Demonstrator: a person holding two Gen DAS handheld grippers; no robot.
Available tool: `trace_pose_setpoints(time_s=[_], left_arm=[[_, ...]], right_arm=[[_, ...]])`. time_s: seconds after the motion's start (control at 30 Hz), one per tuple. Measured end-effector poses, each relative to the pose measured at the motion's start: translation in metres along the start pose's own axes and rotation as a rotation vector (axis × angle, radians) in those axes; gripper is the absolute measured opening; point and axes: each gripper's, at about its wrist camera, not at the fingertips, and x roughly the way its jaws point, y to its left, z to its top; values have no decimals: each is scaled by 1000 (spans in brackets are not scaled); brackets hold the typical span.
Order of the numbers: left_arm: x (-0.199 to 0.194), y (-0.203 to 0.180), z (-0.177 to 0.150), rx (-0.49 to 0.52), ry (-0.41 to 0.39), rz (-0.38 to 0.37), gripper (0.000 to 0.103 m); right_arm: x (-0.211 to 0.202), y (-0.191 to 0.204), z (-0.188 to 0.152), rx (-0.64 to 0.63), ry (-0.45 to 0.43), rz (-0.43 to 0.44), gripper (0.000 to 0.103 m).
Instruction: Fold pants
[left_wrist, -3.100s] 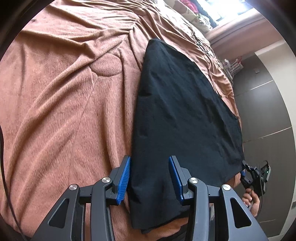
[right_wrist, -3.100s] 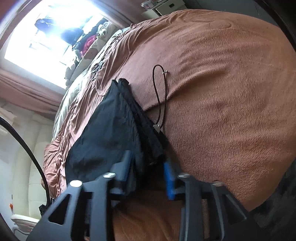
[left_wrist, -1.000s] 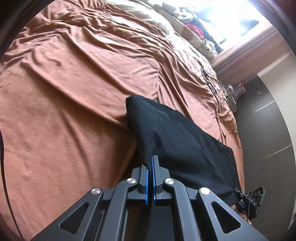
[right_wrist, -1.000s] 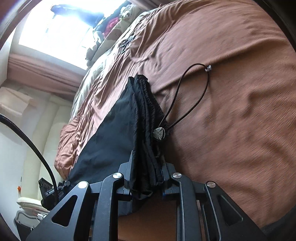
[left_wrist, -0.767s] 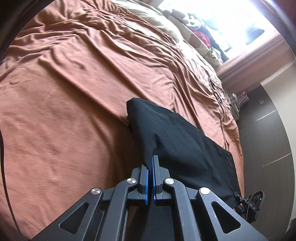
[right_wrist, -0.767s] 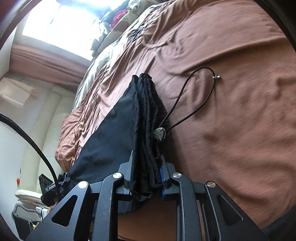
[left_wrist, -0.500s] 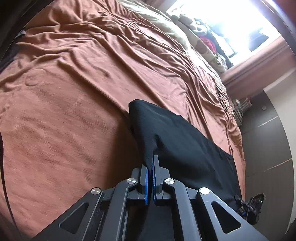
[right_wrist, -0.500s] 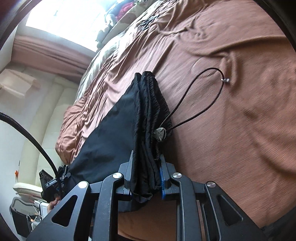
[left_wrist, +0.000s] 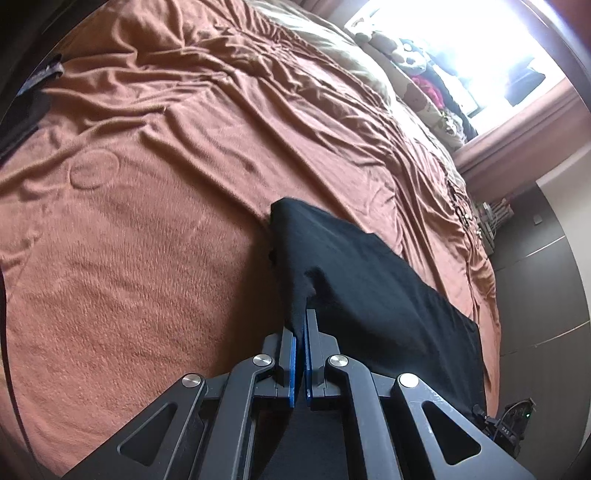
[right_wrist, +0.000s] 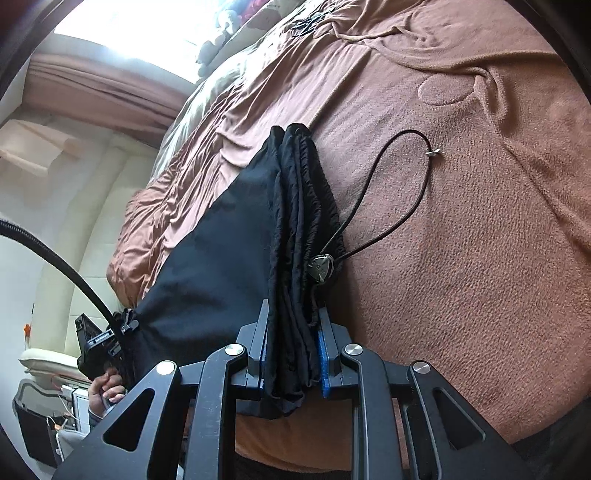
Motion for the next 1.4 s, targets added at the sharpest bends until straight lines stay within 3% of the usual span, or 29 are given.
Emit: trace_pose_setpoints(time_s=[0.17, 0.3, 0.5, 1.0, 1.2, 1.4], left_arm=[[6, 14, -16, -46, 26, -5, 6], [0, 25, -31, -59, 23, 16, 38], [-18, 37, -55, -71, -4, 18, 56], [-54, 74, -114, -145, -40, -20, 56], [-66, 83, -124, -170, -68, -47, 56], [-65, 82, -129, -177, -68, -75, 56]], right_arm=[[2, -4, 8, -14, 4, -24, 17], [5, -5, 12, -19, 7, -30, 17], [6, -1, 9, -25, 5, -36, 17], [-26, 16, -6, -100, -49, -128, 24], [-60, 23, -15, -127, -117, -129, 24], [-76, 44, -35, -205, -122, -98, 24]])
